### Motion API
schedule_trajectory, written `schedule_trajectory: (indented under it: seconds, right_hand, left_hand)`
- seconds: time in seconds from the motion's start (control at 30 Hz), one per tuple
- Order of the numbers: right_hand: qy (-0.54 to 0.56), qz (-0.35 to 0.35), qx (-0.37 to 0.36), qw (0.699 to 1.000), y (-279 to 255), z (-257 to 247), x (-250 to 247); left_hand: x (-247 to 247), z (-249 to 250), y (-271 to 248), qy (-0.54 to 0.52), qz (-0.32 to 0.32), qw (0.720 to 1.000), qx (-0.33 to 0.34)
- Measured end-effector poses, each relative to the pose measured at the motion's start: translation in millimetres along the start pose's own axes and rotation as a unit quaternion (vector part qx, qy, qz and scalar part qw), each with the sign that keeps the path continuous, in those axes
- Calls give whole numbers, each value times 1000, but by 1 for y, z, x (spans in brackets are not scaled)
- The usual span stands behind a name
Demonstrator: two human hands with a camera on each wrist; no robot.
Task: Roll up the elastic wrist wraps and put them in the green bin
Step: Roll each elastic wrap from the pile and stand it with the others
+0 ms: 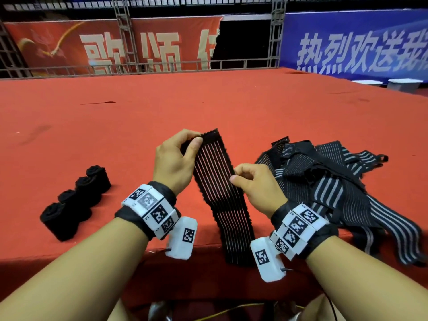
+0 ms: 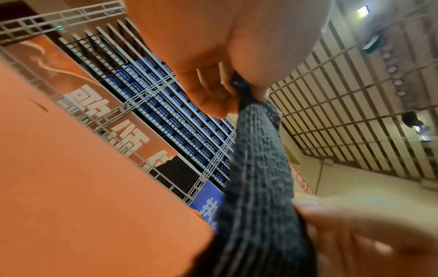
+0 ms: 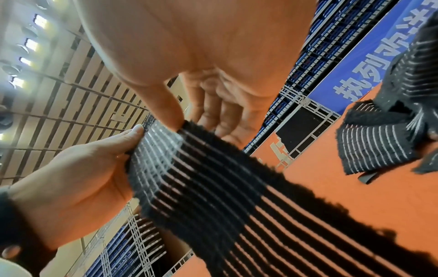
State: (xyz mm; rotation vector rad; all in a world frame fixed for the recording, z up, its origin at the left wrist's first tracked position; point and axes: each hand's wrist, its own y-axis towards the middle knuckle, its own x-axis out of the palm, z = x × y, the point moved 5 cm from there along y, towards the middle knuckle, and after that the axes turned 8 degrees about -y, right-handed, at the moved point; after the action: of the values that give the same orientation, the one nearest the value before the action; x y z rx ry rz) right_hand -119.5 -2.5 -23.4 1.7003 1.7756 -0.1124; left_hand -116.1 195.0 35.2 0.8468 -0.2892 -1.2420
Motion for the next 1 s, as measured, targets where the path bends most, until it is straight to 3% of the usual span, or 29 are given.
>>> schedule_trajectory:
  seconds: [0.17, 0.3, 0.47, 0.6, 0.7, 0.87, 1.0]
  right_hand:
    - [47, 91, -47, 994, -5, -17, -12]
    - [95, 76, -90, 988, -1, -29, -14]
    - [160, 75, -63, 982, 3, -30, -13]
    - [178, 75, -32, 981, 1, -28, -8]
    - [202, 43, -2, 978, -1, -25, 0]
    - [102, 45, 5, 994, 9, -5, 7]
    - [4, 50, 3, 999, 21, 15, 14]
  left_hand:
    - [7, 3, -1, -73, -53, 995, -40]
    - [12, 11, -4, -108, -86, 989, -59]
    - [5, 19, 0, -190, -38, 978, -75]
    - [7, 15, -3, -207, -66, 974, -70]
    - [12, 4, -9, -191, -83, 972, -107]
    - [23, -22, -18, -175, -101, 963, -177]
    - [25, -48, -17, -101, -83, 979, -156]
